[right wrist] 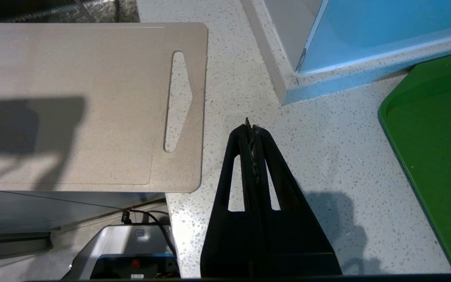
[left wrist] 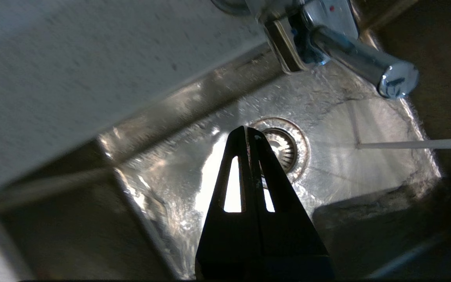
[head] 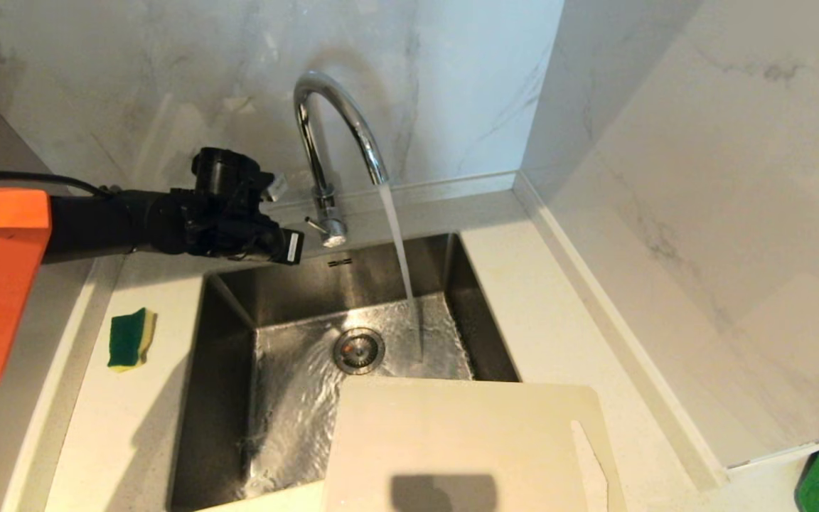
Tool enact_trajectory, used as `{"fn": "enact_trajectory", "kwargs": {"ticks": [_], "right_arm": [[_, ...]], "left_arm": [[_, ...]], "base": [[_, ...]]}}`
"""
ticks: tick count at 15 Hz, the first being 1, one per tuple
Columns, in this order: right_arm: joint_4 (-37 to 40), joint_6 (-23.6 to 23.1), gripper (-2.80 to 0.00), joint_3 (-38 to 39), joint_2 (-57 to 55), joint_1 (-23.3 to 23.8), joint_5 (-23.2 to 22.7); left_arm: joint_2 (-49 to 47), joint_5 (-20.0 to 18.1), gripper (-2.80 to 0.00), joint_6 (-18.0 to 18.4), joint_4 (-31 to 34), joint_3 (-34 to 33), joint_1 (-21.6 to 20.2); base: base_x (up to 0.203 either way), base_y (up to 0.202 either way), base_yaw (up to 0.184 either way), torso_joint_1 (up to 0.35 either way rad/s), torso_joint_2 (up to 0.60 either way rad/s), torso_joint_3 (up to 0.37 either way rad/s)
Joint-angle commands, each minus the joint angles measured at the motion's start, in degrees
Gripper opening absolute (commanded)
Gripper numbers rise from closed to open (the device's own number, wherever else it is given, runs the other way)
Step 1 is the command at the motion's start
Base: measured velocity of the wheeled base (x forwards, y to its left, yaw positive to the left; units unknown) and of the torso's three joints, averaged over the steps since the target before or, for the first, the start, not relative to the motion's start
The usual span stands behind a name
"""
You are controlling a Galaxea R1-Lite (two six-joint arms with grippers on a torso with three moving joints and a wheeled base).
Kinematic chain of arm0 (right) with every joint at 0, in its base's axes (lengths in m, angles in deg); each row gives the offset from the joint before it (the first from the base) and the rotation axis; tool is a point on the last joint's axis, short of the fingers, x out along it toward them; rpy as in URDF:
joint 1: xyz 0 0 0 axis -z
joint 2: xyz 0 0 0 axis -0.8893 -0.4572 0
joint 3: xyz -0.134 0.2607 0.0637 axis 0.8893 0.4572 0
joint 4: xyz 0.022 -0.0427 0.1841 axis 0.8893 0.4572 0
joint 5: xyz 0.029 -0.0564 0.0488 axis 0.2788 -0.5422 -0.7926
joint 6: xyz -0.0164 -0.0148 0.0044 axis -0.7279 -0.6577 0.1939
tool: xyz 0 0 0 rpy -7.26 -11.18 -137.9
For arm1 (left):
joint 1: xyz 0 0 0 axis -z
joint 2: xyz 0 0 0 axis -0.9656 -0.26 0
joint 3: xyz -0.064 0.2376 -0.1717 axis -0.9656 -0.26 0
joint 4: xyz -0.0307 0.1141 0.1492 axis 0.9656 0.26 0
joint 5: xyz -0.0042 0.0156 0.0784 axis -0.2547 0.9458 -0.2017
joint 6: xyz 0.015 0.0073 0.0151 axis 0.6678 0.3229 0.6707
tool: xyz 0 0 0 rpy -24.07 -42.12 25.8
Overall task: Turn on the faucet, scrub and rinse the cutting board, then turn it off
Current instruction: Turn off the tap
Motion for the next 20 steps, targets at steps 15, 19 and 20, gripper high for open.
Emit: {"fn": "enact_trajectory", "kwargs": {"ticks": [15, 19, 20], "right_arm": [[0.1, 0.0, -2.8, 0.0, 0.0, 0.0, 0.0], [0.1, 0.0, -2.8, 0.0, 0.0, 0.0, 0.0], [0.1, 0.0, -2.8, 0.0, 0.0, 0.0, 0.0]], "left_arm": [[3.1, 0.3, -2.8, -16.6, -1.4, 0.0, 4.5], [3.0, 3.4, -2.8, -17.4, -4.4, 0.0, 4.5], [2.7, 4.8, -2.8, -17.2, -4.4, 0.1, 4.5]], "base": [[0.0, 0.0, 0.0, 0.0, 0.0, 0.0], [0.0, 0.0, 0.0, 0.0, 0.0, 0.0], [0.0, 0.0, 0.0, 0.0, 0.0, 0.0]]}}
